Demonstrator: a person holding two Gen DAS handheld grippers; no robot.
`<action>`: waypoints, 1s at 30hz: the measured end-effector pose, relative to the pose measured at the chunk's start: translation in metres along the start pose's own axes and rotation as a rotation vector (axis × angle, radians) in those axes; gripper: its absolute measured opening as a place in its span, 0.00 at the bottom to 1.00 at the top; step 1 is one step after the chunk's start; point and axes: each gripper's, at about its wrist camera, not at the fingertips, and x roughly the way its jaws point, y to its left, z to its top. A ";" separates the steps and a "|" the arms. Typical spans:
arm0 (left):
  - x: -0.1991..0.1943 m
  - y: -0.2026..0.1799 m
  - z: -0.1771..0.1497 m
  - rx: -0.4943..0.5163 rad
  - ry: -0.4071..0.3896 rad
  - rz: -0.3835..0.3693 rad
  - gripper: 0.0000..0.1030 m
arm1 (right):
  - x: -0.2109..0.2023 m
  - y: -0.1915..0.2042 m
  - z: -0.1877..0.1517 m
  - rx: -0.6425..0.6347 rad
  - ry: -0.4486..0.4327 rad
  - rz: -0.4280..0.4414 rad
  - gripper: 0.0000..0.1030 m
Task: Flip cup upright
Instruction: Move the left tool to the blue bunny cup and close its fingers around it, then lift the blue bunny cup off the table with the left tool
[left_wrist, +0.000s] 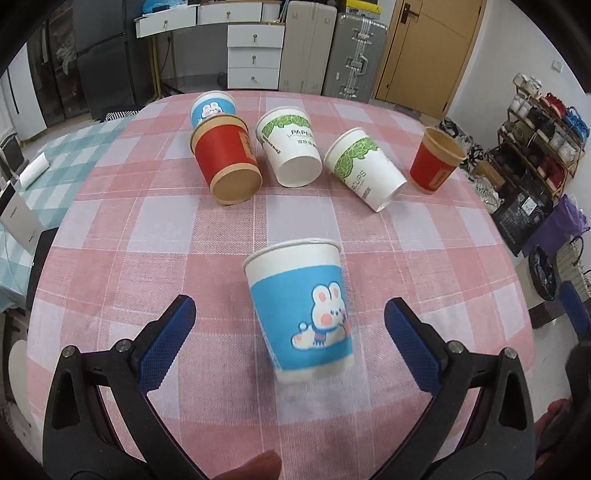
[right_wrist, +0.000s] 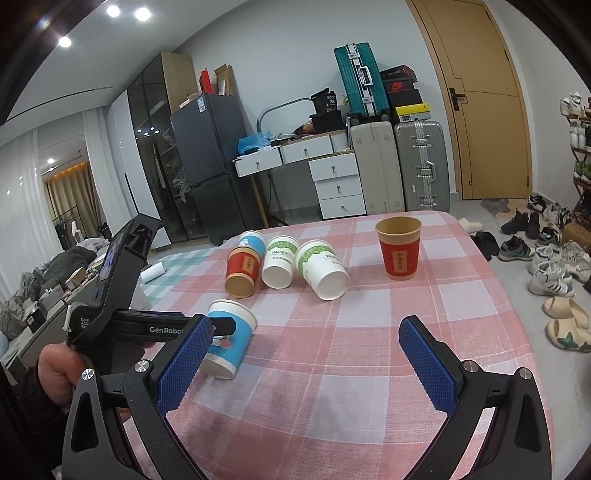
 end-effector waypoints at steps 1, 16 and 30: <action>0.006 -0.002 0.002 -0.001 0.006 -0.003 0.96 | 0.001 -0.003 0.000 0.006 0.000 0.001 1.00; 0.031 -0.003 0.011 0.016 0.110 -0.098 0.55 | -0.003 -0.013 -0.003 0.048 -0.018 0.022 1.00; -0.078 0.025 -0.004 0.037 0.073 -0.183 0.55 | -0.035 0.026 -0.002 0.008 -0.056 0.056 1.00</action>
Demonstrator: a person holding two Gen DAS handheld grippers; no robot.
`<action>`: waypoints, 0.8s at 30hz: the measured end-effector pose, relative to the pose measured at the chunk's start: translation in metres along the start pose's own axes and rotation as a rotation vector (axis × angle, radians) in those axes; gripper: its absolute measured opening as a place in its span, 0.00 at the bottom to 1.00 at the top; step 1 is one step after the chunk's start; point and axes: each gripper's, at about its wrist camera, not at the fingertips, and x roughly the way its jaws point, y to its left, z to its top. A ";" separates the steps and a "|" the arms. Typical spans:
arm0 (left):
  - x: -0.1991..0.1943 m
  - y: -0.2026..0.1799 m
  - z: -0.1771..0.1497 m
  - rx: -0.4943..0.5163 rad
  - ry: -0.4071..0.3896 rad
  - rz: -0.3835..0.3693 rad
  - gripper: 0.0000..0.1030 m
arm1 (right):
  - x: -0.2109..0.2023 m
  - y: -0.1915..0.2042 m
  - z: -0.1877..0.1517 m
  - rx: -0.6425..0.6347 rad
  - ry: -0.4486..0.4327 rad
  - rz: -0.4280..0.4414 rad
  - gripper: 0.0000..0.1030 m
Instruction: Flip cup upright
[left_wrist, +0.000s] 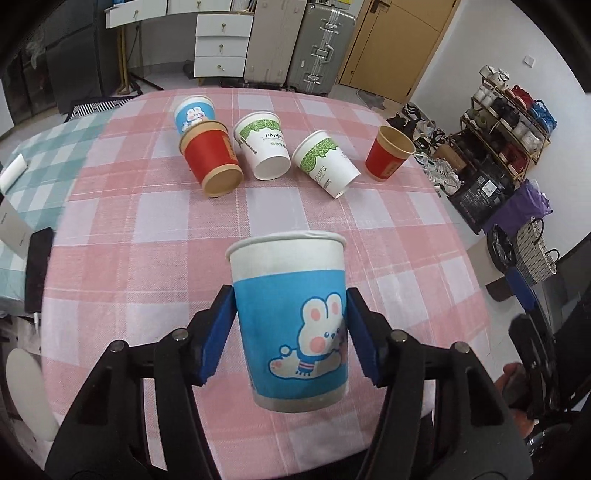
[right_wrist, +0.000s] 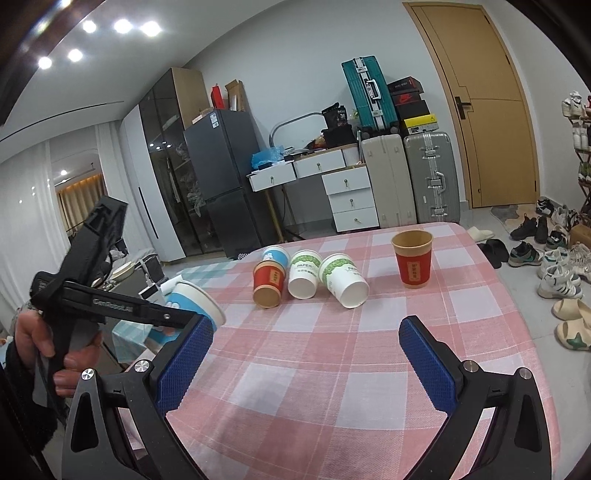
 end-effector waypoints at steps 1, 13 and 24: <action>-0.009 0.001 -0.004 0.004 -0.003 -0.010 0.55 | -0.002 0.003 0.000 -0.003 -0.003 0.001 1.00; -0.058 0.010 -0.073 -0.013 -0.005 -0.039 0.56 | -0.008 0.030 -0.010 -0.035 0.036 0.015 1.00; 0.018 0.034 -0.108 -0.100 0.100 -0.010 0.56 | -0.005 0.041 -0.016 -0.058 0.077 0.009 1.00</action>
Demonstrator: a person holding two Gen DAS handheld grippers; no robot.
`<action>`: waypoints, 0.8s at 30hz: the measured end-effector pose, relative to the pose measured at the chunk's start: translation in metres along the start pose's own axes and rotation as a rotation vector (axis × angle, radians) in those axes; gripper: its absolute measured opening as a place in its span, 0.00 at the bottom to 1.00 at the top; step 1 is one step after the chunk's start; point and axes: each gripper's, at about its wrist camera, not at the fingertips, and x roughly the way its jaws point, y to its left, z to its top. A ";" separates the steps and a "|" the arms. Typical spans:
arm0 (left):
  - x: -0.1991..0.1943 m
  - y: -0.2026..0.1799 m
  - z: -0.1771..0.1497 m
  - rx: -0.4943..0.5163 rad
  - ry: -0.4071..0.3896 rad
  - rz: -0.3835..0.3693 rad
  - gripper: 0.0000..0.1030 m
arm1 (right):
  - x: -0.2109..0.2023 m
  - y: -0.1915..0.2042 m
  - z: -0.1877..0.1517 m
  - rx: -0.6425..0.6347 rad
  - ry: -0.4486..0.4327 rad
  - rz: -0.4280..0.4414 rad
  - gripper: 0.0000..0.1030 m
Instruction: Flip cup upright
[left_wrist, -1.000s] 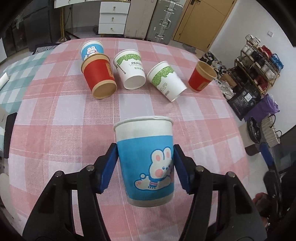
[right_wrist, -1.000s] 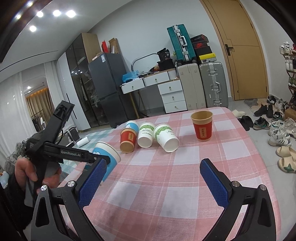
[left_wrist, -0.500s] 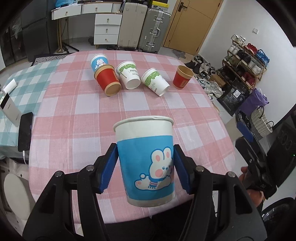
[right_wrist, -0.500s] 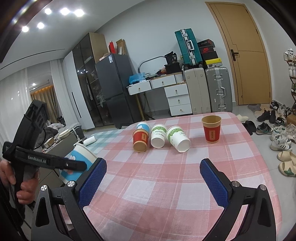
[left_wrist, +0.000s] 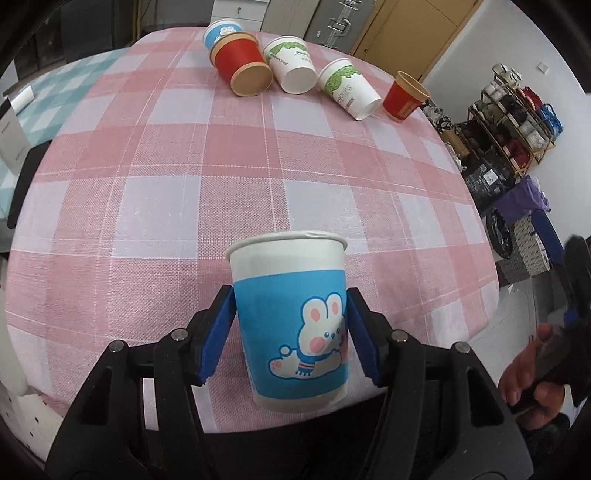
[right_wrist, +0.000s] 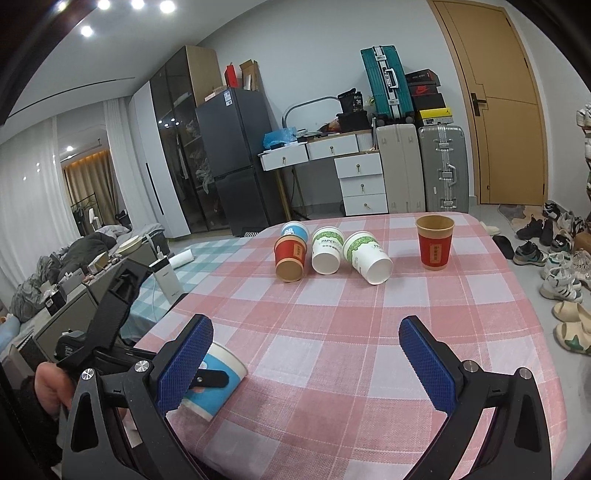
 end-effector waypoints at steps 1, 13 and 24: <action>0.005 0.001 0.002 -0.009 0.004 -0.003 0.57 | 0.000 0.001 0.000 -0.003 0.001 0.000 1.00; 0.021 0.003 0.019 -0.034 0.020 -0.039 0.78 | 0.003 0.007 0.003 -0.020 0.011 0.009 1.00; -0.098 -0.023 0.018 0.088 -0.372 0.046 0.83 | -0.007 0.024 0.013 -0.032 -0.020 0.060 1.00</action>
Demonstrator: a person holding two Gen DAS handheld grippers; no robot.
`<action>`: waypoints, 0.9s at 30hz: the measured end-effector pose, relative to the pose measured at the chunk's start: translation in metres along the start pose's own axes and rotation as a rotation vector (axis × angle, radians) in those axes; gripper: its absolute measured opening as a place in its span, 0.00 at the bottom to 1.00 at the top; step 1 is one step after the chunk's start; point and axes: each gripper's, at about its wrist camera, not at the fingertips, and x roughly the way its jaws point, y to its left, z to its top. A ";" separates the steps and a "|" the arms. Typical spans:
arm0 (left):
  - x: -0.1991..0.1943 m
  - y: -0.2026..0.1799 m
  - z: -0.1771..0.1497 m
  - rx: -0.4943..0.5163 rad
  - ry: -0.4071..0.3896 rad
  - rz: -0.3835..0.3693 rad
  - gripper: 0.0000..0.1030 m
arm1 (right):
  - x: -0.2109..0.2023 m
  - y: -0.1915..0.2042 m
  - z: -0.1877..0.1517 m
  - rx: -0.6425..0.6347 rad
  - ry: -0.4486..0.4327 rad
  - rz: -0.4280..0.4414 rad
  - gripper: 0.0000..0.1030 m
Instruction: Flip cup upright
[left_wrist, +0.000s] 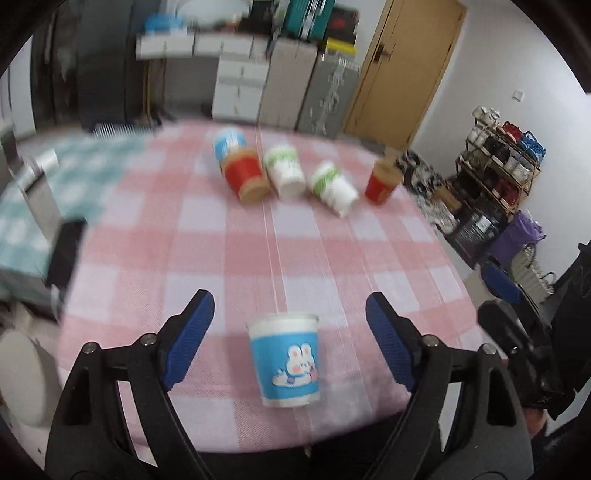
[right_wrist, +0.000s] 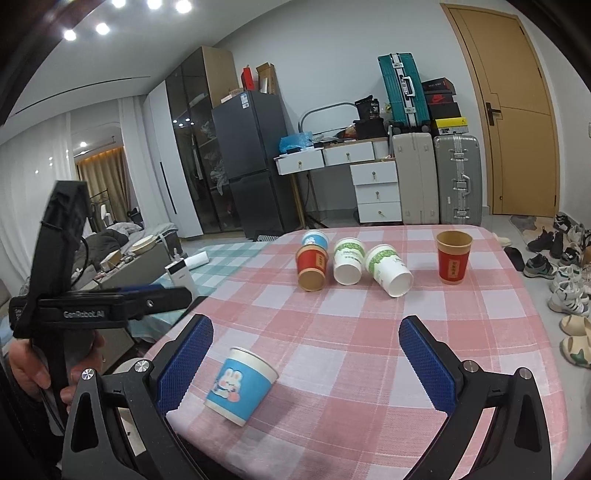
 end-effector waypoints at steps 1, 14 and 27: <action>-0.011 -0.004 0.002 0.023 -0.049 0.018 0.85 | 0.000 0.003 0.001 0.000 0.002 0.013 1.00; -0.072 -0.004 -0.016 0.017 -0.206 0.109 0.99 | -0.015 0.041 0.000 -0.038 -0.014 0.086 1.00; -0.064 0.024 -0.035 -0.070 -0.177 0.139 0.99 | -0.003 0.061 -0.009 -0.060 0.029 0.085 1.00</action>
